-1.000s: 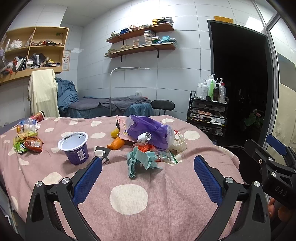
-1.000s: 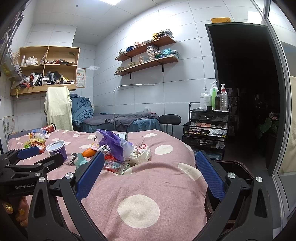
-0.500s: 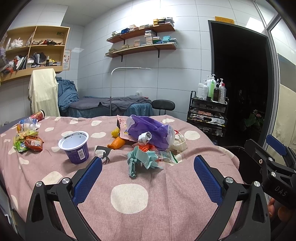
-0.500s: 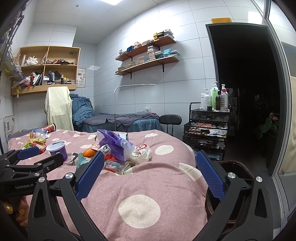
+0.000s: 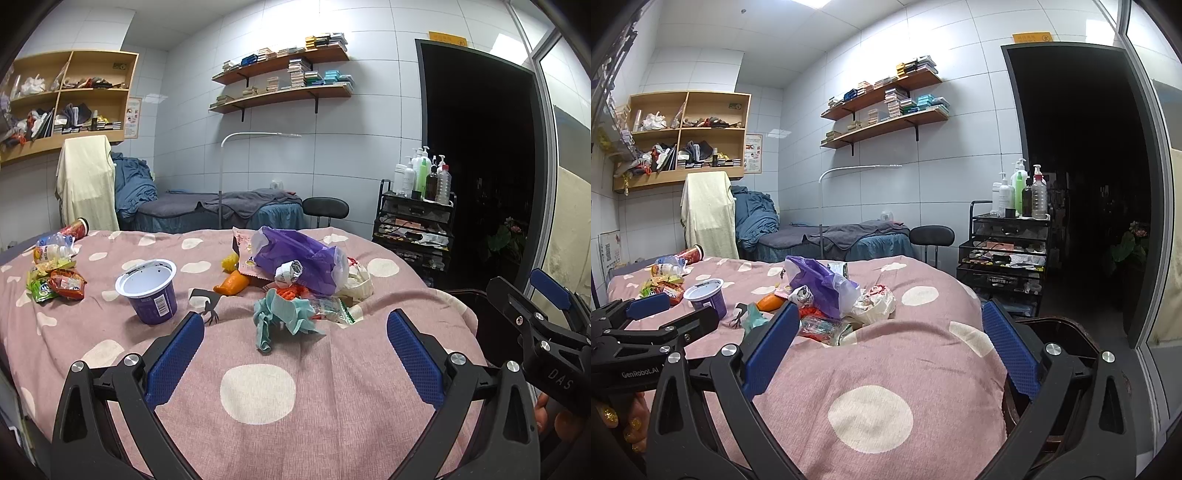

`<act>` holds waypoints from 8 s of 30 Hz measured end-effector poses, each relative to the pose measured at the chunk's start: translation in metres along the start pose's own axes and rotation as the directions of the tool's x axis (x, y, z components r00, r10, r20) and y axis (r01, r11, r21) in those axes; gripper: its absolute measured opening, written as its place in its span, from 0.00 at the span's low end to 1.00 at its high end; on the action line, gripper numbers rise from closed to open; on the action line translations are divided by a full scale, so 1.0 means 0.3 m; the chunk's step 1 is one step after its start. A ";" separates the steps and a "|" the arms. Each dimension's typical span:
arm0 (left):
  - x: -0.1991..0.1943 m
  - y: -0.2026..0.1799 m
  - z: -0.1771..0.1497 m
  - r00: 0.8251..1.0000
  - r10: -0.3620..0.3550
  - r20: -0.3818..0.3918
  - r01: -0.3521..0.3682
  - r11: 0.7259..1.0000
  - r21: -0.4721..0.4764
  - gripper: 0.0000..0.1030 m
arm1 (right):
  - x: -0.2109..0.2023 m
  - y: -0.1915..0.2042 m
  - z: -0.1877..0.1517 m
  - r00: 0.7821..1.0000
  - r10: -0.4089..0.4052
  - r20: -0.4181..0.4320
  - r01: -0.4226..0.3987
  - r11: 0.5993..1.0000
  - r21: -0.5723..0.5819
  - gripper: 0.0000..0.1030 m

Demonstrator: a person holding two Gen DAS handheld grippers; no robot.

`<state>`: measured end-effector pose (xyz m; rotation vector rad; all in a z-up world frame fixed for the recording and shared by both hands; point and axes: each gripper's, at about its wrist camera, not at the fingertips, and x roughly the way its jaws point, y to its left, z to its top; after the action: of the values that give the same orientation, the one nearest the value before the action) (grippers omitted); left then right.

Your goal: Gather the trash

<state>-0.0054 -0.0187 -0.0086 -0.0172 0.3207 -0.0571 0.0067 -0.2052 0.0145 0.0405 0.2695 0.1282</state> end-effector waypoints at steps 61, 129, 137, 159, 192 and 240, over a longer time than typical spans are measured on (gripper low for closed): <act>0.376 0.437 0.094 0.917 0.169 -0.361 -0.124 0.982 0.145 0.73 | 0.594 0.433 0.002 0.703 0.345 -0.622 -0.450 0.893 -0.013 0.81; 0.312 -0.365 0.186 0.788 -0.531 -0.311 0.564 0.825 0.020 0.08 | 0.400 -0.682 -0.099 0.801 -0.168 -0.574 0.330 0.925 0.190 0.11; 0.318 -0.471 0.159 0.746 -0.562 -0.358 0.613 0.789 0.038 0.08 | 0.446 -0.739 -0.197 0.753 -0.136 -0.644 0.363 0.902 0.234 0.11; 0.412 -0.687 0.140 0.663 -0.584 -0.469 0.679 0.733 0.047 0.08 | 0.312 -0.762 -0.127 0.769 -0.311 -0.559 0.487 0.850 0.198 0.91; 0.557 -0.945 0.024 0.537 -0.534 -0.653 0.727 0.686 0.037 0.65 | 0.207 -0.933 -0.087 0.713 -0.424 -0.559 0.625 0.745 0.234 0.95; 0.351 0.030 0.079 0.912 -0.219 -0.346 0.231 0.973 -0.007 0.91 | 0.487 -0.208 0.025 0.853 0.061 -0.518 0.010 0.991 0.134 0.95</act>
<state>0.1022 -0.0158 -0.0196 -0.0106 0.6694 -0.2978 0.1560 -0.2479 -0.0202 0.1422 0.8249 0.1468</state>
